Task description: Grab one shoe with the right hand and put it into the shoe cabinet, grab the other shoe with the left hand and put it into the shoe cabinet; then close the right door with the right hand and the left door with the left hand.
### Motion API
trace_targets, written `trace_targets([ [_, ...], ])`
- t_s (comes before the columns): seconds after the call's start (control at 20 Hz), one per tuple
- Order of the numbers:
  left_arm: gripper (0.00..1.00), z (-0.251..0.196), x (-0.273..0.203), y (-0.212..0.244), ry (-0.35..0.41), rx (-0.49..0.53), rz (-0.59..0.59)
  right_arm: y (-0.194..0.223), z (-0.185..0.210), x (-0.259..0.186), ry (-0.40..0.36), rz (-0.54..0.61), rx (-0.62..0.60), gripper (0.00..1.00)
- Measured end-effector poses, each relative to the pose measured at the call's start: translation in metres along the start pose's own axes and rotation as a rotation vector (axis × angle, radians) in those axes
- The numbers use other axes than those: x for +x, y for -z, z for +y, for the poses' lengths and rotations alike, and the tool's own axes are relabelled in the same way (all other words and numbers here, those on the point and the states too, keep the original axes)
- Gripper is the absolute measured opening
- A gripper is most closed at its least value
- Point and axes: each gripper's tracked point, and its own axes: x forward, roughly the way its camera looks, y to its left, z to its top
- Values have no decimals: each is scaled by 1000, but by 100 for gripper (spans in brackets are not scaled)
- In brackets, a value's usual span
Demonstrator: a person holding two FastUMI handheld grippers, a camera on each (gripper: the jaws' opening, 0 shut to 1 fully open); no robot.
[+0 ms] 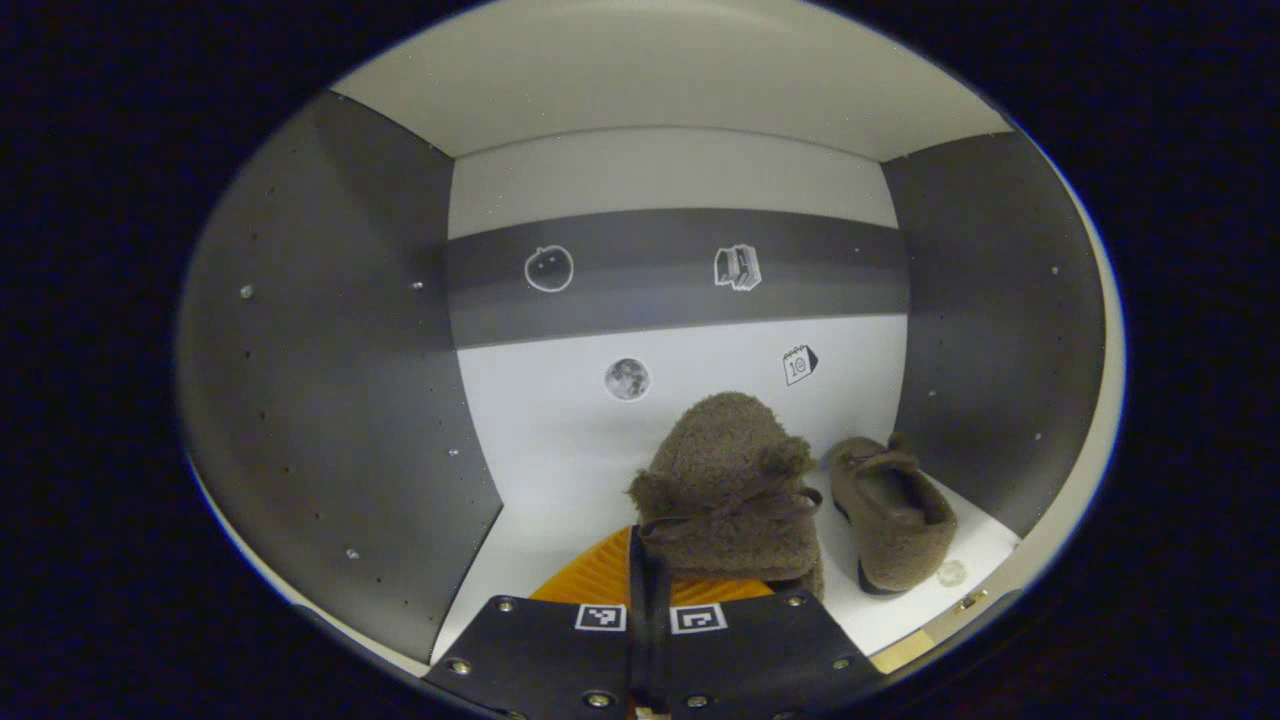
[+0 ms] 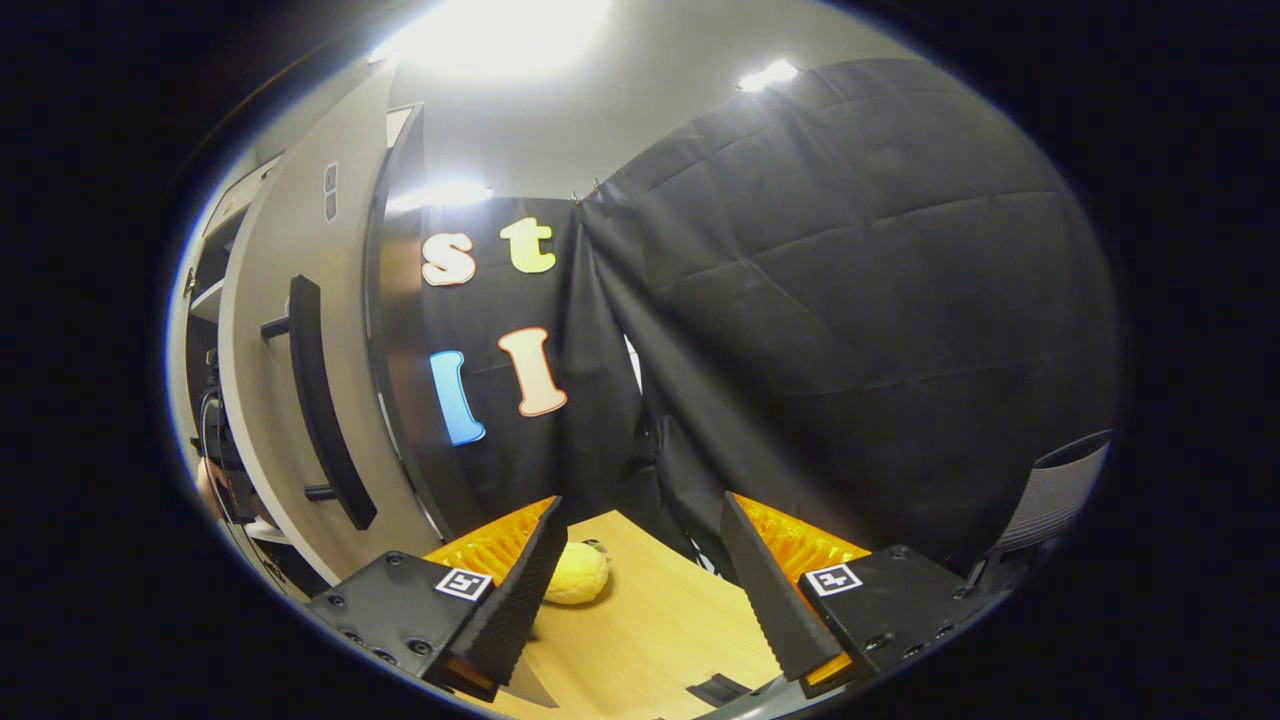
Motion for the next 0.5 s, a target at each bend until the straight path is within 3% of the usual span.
trace_targets([
  [0.35,2,-1,26,18,6,-2,49,13,-15,-19,67,33,-5,98],
  [0.4,8,-5,27,18,17,7,49,13,-17,-21,72,35,-2,98],
  [0.5,10,-13,24,22,43,33,56,13,-14,-21,70,38,0,98],
])
